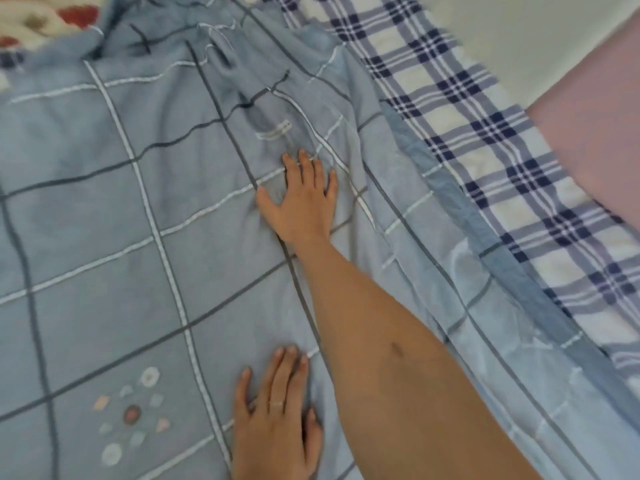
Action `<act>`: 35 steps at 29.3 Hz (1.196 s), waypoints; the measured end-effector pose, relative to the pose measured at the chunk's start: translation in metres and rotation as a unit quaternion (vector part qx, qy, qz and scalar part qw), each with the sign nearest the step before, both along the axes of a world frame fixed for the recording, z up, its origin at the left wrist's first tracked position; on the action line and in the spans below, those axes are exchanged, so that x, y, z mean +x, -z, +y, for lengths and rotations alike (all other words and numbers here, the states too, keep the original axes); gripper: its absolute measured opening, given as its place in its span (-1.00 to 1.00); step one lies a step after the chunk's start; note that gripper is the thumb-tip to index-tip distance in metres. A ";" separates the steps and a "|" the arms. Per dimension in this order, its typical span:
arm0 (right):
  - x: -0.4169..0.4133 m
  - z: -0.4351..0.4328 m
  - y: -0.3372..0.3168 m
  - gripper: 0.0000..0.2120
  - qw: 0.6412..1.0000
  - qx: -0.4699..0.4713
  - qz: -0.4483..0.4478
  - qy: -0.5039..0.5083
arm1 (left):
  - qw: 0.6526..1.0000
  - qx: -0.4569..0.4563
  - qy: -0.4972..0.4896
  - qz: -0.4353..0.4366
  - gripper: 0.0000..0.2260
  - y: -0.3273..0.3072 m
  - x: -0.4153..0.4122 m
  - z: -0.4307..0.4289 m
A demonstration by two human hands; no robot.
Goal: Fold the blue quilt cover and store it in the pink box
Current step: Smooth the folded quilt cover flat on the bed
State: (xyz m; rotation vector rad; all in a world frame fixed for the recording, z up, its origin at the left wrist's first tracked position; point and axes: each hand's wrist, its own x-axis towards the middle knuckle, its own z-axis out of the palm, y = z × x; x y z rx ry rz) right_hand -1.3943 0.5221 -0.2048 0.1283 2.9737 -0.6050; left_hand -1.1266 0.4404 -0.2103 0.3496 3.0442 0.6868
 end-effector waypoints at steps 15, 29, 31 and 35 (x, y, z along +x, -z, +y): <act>0.411 0.324 -0.074 -0.44 0.926 0.083 -0.132 0.344 | 0.977 -0.075 -0.141 -0.142 -0.41 -0.026 0.066 0.043; 0.491 0.396 -0.076 -0.82 0.884 0.032 -0.011 0.465 | 0.845 -0.208 -0.064 -0.489 0.42 -0.081 0.131 0.151; 0.492 0.405 -0.082 -0.85 0.897 -0.024 -0.030 0.440 | 0.842 -0.210 -0.063 -0.492 0.43 -0.083 0.129 0.153; 0.493 0.420 -0.098 -0.81 0.934 0.004 -0.104 0.342 | 0.841 -0.206 -0.060 -0.497 0.44 -0.086 0.128 0.154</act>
